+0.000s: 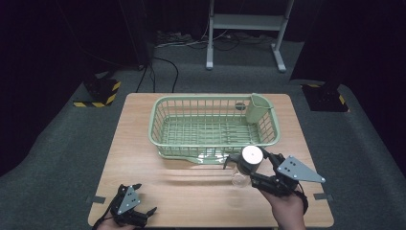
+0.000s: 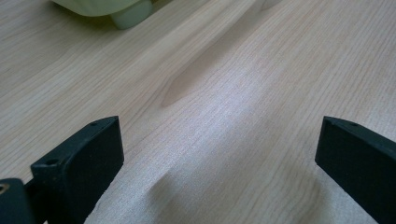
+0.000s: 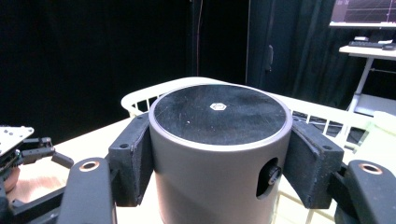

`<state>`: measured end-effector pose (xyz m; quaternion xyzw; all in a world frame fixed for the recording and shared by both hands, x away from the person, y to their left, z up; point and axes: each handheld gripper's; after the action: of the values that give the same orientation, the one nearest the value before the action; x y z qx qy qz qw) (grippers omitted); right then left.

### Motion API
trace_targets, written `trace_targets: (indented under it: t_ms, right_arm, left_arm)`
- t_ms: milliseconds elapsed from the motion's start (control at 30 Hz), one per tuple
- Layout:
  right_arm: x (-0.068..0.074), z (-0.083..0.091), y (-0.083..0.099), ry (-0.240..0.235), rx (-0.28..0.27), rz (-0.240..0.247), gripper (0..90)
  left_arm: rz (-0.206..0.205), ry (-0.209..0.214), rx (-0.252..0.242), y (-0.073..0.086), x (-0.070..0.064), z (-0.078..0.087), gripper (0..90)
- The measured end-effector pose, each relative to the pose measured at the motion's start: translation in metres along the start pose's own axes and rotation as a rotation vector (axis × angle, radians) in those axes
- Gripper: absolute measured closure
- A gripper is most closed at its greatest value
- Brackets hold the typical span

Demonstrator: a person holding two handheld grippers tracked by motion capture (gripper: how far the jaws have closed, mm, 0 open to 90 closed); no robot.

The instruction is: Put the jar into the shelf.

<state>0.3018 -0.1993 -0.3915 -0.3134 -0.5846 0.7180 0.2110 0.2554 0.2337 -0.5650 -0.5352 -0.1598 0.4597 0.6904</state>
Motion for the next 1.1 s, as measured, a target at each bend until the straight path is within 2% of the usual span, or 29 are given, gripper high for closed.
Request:
trace_targets:
  t_ms: [367, 667, 933, 1100]
  right_arm:
    - [-0.003, -0.005, -0.017, 0.003, -0.036, 0.006, 32.8]
    - [-0.005, -0.008, -0.037, 0.003, -0.076, 0.019, 32.9]
    - [-0.005, -0.011, -0.054, 0.003, -0.117, 0.028, 32.9]
    - [-0.007, -0.017, -0.065, 0.010, -0.139, 0.034, 32.9]
  left_arm:
    - [0.005, 0.005, -0.002, 0.000, 0.000, 0.000, 1.5]
    - [-0.005, 0.004, 0.000, 0.000, 0.000, 0.000, 1.5]
    - [0.002, 0.006, 0.001, 0.000, 0.000, 0.000, 1.3]
    - [-0.003, 0.009, 0.002, 0.000, 0.000, 0.000, 1.4]
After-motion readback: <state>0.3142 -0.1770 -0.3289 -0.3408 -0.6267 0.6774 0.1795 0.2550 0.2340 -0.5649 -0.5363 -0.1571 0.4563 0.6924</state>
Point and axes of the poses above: each handheld gripper's, and its own axes: z roughly backward along the jaws, y roughly out of its underside, x roughly to its left, and after that the axes turned 11 degrees about z, right-handed
